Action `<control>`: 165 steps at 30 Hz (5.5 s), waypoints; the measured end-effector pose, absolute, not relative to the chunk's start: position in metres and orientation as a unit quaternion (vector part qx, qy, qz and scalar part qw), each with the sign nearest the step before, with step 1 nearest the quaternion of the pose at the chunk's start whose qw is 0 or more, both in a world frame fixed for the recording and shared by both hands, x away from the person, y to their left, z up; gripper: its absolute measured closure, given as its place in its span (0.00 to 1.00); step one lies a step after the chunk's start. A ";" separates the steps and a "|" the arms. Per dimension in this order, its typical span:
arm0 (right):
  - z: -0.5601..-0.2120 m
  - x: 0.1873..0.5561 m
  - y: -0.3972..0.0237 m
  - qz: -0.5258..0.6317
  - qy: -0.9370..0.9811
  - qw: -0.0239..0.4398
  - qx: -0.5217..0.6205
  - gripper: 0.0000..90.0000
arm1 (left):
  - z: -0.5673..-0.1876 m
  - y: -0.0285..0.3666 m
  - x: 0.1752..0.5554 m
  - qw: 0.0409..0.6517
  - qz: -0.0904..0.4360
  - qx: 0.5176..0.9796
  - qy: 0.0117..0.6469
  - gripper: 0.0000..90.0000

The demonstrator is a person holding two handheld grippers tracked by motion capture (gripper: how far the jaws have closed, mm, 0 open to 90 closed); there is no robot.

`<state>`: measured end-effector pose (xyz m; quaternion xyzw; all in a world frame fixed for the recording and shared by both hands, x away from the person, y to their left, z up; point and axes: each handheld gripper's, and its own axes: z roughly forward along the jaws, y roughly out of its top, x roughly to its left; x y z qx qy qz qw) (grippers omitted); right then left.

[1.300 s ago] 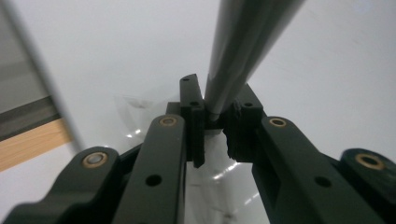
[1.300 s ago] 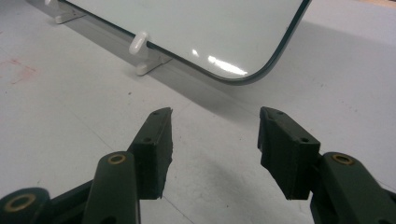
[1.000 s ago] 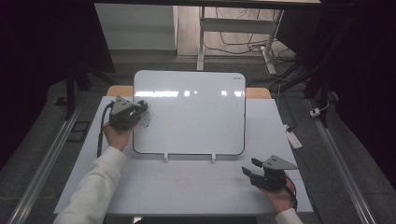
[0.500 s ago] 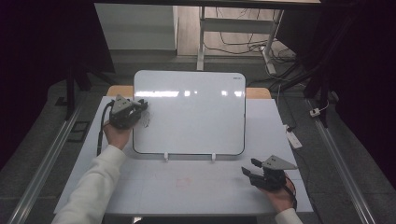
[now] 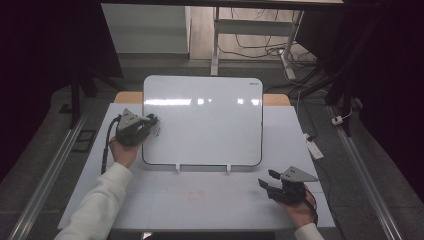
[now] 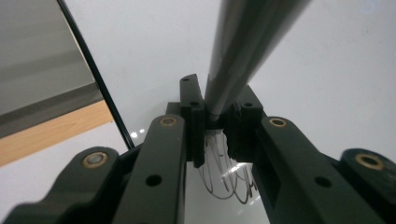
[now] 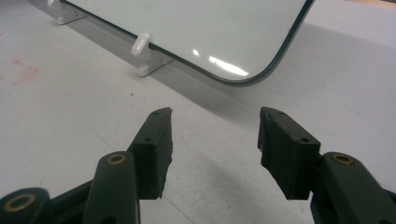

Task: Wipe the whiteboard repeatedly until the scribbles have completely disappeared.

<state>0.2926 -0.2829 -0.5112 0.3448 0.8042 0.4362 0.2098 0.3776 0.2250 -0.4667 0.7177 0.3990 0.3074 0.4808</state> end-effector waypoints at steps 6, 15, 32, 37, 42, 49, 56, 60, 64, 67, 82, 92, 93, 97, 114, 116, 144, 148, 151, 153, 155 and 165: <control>-0.511 0.293 -0.284 0.436 0.804 0.211 0.345 0.49 | -0.456 0.242 0.389 0.480 0.322 0.698 0.424 0.87; -0.511 0.293 -0.283 0.437 0.805 0.209 0.344 0.49 | -0.468 0.230 0.377 0.485 0.306 0.709 0.411 0.87; -0.512 0.293 -0.281 0.435 0.807 0.208 0.341 0.49 | -0.464 0.213 0.383 0.490 0.292 0.718 0.399 0.87; -0.512 0.293 -0.283 0.437 0.804 0.208 0.345 0.49 | -0.458 0.238 0.387 0.496 0.295 0.691 0.434 0.87; -0.512 0.293 -0.281 0.436 0.806 0.207 0.342 0.49 | -0.461 0.235 0.385 0.492 0.297 0.699 0.426 0.87; -0.512 0.293 -0.280 0.435 0.806 0.207 0.343 0.49 | -0.467 0.203 0.382 0.495 0.287 0.719 0.395 0.87; -0.511 0.293 -0.283 0.437 0.804 0.209 0.344 0.49 | -0.462 0.209 0.388 0.502 0.283 0.706 0.412 0.87; -0.512 0.293 -0.282 0.436 0.806 0.207 0.342 0.49 | -0.470 0.198 0.377 0.488 0.289 0.727 0.388 0.87; -0.512 0.293 -0.281 0.435 0.807 0.207 0.342 0.49 | -0.470 0.200 0.377 0.488 0.290 0.727 0.387 0.87; -0.511 0.293 -0.280 0.436 0.806 0.209 0.341 0.49 | -0.461 0.206 0.385 0.489 0.299 0.715 0.401 0.87; -0.512 0.294 -0.279 0.435 0.808 0.207 0.340 0.49 | -0.478 0.216 0.366 0.482 0.289 0.729 0.390 0.87; -0.514 0.294 -0.281 0.433 0.808 0.205 0.342 0.49 | -0.474 0.213 0.371 0.485 0.283 0.729 0.391 0.87; -0.514 0.294 -0.280 0.433 0.809 0.205 0.341 0.49 | -0.477 0.211 0.368 0.482 0.283 0.733 0.387 0.87; -0.513 0.294 -0.279 0.434 0.809 0.206 0.339 0.49 | -0.480 0.209 0.363 0.479 0.283 0.737 0.383 0.87; -0.513 0.294 -0.278 0.434 0.809 0.206 0.339 0.49 | -0.474 0.207 0.370 0.478 0.287 0.735 0.386 0.87; -0.513 0.294 -0.278 0.434 0.809 0.207 0.339 0.49 | -0.469 0.209 0.375 0.477 0.292 0.731 0.392 0.87; -0.514 0.295 -0.277 0.434 0.810 0.203 0.339 0.49 | -0.472 0.215 0.372 0.479 0.290 0.725 0.400 0.87; -0.514 0.295 -0.276 0.434 0.810 0.203 0.338 0.49 | -0.474 0.207 0.370 0.481 0.286 0.728 0.395 0.87; -0.514 0.295 -0.276 0.435 0.810 0.204 0.337 0.49 | -0.474 0.204 0.370 0.483 0.280 0.730 0.393 0.87; -0.514 0.295 -0.277 0.435 0.809 0.203 0.339 0.49 | -0.473 0.200 0.371 0.478 0.287 0.735 0.386 0.87; -0.514 0.296 -0.277 0.434 0.809 0.203 0.339 0.49 | -0.471 0.199 0.373 0.477 0.290 0.733 0.387 0.87; -0.515 0.295 -0.277 0.434 0.810 0.201 0.339 0.49 | -0.477 0.238 0.364 0.480 0.293 0.708 0.426 0.87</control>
